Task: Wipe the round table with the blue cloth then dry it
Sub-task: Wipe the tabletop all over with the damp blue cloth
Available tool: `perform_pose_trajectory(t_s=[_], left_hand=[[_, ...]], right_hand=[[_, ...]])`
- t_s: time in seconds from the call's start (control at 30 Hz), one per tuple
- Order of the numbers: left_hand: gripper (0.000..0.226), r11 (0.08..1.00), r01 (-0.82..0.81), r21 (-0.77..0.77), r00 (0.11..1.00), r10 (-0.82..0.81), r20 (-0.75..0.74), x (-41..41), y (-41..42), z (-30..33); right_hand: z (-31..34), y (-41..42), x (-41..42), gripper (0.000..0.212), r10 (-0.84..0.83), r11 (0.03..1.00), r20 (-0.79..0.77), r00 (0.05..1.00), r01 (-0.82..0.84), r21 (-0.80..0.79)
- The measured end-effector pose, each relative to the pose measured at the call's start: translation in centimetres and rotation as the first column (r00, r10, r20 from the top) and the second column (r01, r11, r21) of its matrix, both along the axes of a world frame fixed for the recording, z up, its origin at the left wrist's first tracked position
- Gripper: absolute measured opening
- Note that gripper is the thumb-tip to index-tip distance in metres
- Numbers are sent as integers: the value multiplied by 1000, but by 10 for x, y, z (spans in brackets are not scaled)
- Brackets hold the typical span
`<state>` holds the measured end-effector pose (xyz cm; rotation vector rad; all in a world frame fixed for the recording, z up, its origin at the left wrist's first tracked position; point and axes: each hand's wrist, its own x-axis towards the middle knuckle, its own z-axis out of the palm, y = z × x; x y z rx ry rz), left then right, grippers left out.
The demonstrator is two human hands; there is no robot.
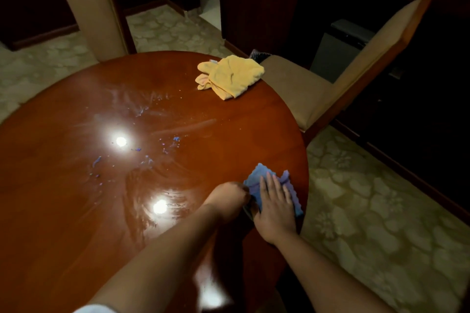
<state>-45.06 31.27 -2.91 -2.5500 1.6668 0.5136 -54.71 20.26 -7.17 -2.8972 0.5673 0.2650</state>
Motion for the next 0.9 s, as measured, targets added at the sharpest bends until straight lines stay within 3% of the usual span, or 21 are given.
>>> perform_pose_trajectory(t_s=[0.2,0.4,0.53,0.63,0.9], left_hand=[[31,994,-99,-46,995,98,-34,53,-14,-1],[27,979,-206,-14,977,204,-62,116,-35,0],[25,964,-264,-9,963,263,-57,154,-44,-2],[26,952,-305,-25,952,304,-39,173,-46,-1],[27,844,-537,7,843,537,-22,193,-10,7]], right_hand=[[-3,-19,57,71,9,999,-6,1000,-8,37],[1,-45,124,94,136,990,22,990,-137,33],[4,-53,165,71,121,993,10,993,-121,-6],[4,-55,191,72,146,989,12,989,-145,-9],[-3,-45,259,68,526,851,29,850,-526,-11]])
